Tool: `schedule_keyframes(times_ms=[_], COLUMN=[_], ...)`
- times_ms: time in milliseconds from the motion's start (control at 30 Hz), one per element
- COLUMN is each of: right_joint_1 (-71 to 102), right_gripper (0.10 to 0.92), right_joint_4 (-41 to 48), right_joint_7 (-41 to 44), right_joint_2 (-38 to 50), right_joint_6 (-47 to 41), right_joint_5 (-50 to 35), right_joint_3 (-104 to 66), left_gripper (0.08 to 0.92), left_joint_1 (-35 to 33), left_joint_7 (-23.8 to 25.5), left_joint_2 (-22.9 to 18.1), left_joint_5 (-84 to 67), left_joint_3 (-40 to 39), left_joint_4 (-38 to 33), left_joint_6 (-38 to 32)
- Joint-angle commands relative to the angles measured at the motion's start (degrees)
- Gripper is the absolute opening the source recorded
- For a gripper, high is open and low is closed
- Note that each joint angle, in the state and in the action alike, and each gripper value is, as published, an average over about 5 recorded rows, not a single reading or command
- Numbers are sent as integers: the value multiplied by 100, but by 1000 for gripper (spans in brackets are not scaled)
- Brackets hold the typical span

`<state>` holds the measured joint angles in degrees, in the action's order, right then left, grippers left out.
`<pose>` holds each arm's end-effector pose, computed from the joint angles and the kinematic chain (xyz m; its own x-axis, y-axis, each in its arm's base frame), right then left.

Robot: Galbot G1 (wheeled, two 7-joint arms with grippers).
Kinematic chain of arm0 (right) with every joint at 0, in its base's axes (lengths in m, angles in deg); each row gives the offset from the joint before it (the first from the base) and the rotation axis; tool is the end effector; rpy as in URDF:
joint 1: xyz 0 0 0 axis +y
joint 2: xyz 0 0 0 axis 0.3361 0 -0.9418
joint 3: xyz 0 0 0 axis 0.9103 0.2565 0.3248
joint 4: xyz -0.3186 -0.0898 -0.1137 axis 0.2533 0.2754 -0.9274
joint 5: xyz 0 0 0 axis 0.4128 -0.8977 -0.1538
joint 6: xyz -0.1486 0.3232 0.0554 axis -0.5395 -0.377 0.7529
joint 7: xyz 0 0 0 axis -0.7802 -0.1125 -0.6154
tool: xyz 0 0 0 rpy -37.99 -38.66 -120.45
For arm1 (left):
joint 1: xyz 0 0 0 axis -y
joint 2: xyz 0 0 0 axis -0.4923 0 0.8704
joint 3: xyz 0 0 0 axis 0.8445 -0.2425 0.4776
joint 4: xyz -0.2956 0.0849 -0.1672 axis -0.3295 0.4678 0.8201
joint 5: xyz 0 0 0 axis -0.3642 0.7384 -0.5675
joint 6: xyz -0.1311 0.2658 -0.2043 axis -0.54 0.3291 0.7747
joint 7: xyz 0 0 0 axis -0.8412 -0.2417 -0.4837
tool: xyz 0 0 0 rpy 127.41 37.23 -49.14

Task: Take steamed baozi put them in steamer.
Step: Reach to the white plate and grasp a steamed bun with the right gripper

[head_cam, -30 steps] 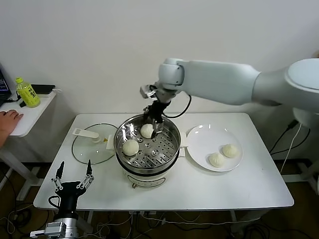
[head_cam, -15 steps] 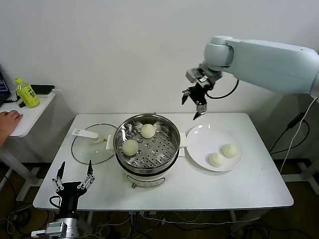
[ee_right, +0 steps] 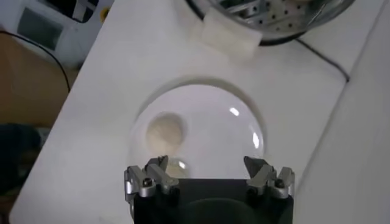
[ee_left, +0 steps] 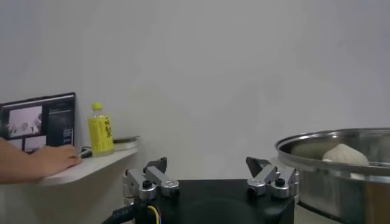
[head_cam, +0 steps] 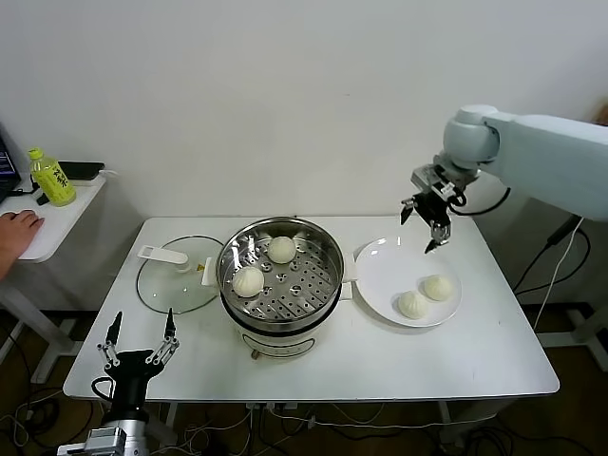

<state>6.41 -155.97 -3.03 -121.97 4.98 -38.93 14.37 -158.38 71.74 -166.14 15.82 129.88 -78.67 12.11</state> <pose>0.5650 -0.1043 -0.0474 -0.0937 -0.0586 0.9939 -0.9329 -0.3434 -0.1082 0.1307 0.0596 -0.3282 -0.9894 -0.1381 -0.0447 -0.1430 0.9802 0.1370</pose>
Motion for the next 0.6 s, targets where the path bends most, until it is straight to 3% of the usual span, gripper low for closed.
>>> schedule_keyframes(times_ms=[33,600], right_joint_1=[1125,2297], right_gripper=[823,823], right_joint_4=[46,962], right_joint_7=[-108,-385], right_joint_2=[383,-370], right_joint_6=[-553,-758], right_joint_5=[224,452], right_joint_3=[-171,-854], left_gripper=[823,823], left_joint_1=[-47,-137], left_joint_7=[-8,-5], left_joint_2=[-11,-23], left_joint_5=[6,-7], left_joint_3=[-5,-1], left_joint_4=[-18,-103], left_joint_6=[-12,-19])
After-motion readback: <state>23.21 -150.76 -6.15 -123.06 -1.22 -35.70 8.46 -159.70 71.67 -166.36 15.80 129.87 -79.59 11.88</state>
